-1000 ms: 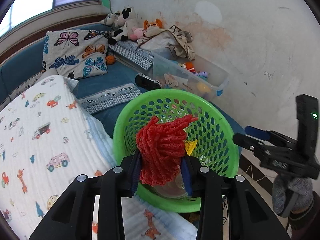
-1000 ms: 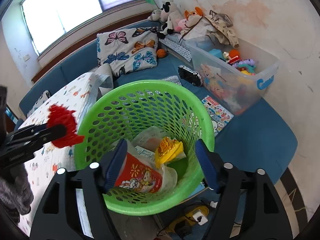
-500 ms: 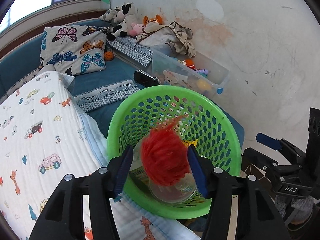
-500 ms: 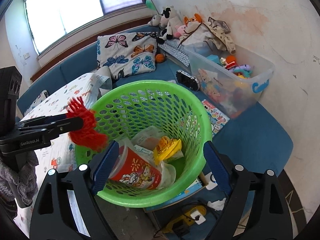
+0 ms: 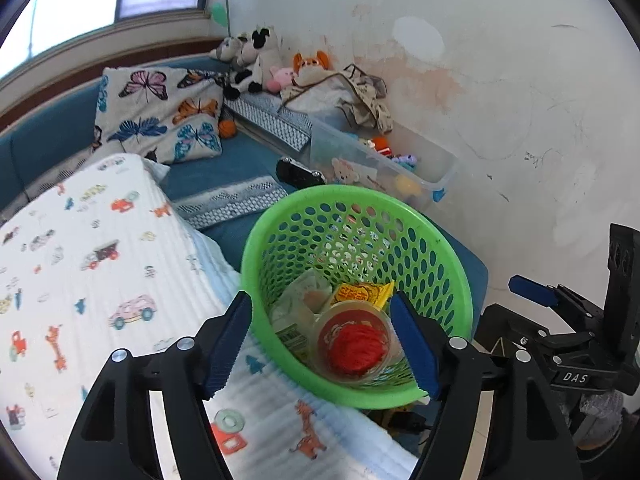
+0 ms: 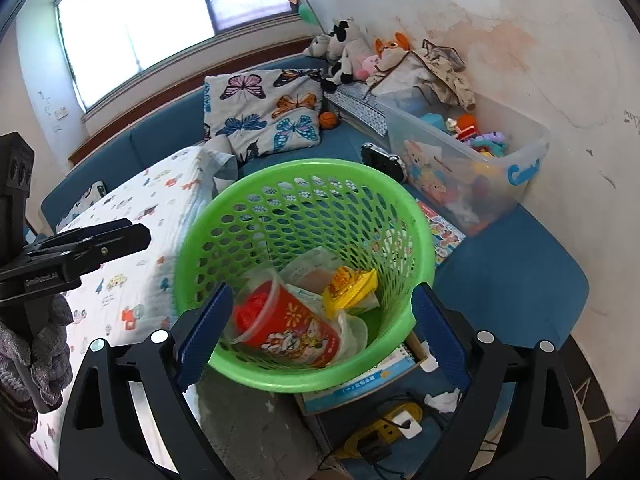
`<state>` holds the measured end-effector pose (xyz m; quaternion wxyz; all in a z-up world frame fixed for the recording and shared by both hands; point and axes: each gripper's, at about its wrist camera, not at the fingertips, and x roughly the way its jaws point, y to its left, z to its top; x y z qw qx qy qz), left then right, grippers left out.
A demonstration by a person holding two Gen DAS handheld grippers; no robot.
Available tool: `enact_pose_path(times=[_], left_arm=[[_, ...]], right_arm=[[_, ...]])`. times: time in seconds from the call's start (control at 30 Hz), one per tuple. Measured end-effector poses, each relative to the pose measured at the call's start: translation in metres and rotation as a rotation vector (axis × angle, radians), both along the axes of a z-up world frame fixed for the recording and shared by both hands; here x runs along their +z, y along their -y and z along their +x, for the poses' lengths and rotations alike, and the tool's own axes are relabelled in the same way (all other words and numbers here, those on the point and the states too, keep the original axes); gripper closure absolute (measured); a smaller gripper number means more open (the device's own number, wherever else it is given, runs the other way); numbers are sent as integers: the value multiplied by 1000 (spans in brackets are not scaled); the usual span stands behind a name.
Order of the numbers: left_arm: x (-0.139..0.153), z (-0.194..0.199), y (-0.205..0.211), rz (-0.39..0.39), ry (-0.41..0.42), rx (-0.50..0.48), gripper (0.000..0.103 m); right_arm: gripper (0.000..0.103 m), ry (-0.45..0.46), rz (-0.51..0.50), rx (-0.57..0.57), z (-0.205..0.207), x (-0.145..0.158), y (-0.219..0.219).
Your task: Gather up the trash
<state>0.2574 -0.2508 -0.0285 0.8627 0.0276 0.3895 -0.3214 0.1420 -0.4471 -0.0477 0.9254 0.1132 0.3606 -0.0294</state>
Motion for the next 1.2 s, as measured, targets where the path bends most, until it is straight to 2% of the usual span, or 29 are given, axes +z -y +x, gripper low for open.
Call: enact_pose_path(times=[0.3,0.37,0.8,1.2], left_arm=[[15,-34,-39,-17,57,38,25],[18,-42,-51,-14,71,52,21],[31,-92,-134,-4,140,212,10],[30,-131,-190,17,146,378,8]], right_arm=[[11,11,-30,51,-11,10,-36],[10,16,-36,69,-14,13,-47],[6,39,-72,176,-34,25,-116],[5,41,-96,230,-56,28,-159]])
